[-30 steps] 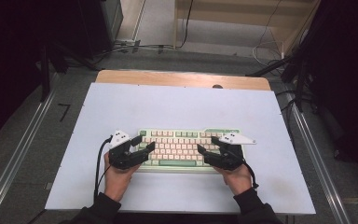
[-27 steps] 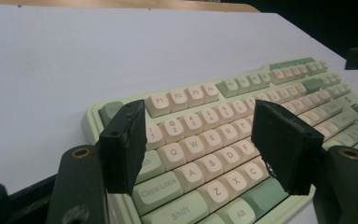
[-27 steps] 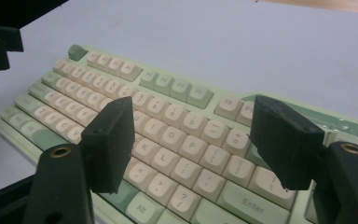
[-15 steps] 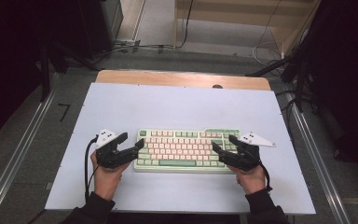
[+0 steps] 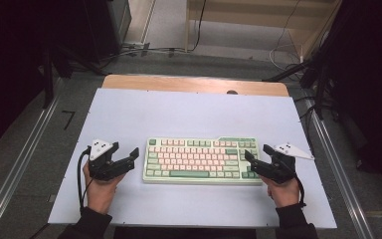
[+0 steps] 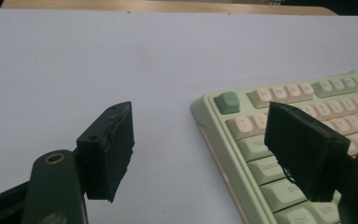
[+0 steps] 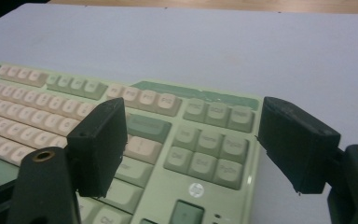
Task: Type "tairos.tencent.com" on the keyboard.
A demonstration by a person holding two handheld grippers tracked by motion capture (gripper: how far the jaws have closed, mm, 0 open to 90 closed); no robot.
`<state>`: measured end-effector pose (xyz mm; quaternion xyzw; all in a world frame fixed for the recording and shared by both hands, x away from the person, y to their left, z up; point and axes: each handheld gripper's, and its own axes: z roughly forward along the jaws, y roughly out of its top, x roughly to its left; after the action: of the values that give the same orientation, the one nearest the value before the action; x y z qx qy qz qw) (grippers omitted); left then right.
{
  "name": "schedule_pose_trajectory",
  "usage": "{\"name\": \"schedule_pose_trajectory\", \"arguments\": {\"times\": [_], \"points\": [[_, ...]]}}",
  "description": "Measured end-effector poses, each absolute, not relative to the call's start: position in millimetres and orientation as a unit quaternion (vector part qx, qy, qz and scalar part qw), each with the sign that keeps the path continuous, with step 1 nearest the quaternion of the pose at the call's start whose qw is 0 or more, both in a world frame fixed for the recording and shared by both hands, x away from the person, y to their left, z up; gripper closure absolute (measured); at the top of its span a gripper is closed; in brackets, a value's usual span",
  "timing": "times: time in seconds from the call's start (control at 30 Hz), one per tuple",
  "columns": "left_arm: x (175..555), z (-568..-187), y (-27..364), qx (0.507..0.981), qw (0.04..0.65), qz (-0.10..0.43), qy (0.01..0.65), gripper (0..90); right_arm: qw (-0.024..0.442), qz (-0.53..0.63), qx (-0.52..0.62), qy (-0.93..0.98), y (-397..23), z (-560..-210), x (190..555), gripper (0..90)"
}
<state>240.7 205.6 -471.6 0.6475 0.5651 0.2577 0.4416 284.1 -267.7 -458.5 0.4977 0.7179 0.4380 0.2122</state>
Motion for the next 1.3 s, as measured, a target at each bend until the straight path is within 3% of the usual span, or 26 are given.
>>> {"name": "schedule_pose_trajectory", "arguments": {"times": [1.0, 1.3], "points": [[253, -494, 229, 0.65, 0.383, 0.256, 0.604, 24.8, 0.248, 0.374, 0.589, 0.672, -359, -482, 286, 22.2], [254, -496, 231, 0.648, 0.381, 0.251, 0.61, 24.8, 0.246, 0.354, 0.606, 0.669, -368, -489, 291, 21.2]]}}
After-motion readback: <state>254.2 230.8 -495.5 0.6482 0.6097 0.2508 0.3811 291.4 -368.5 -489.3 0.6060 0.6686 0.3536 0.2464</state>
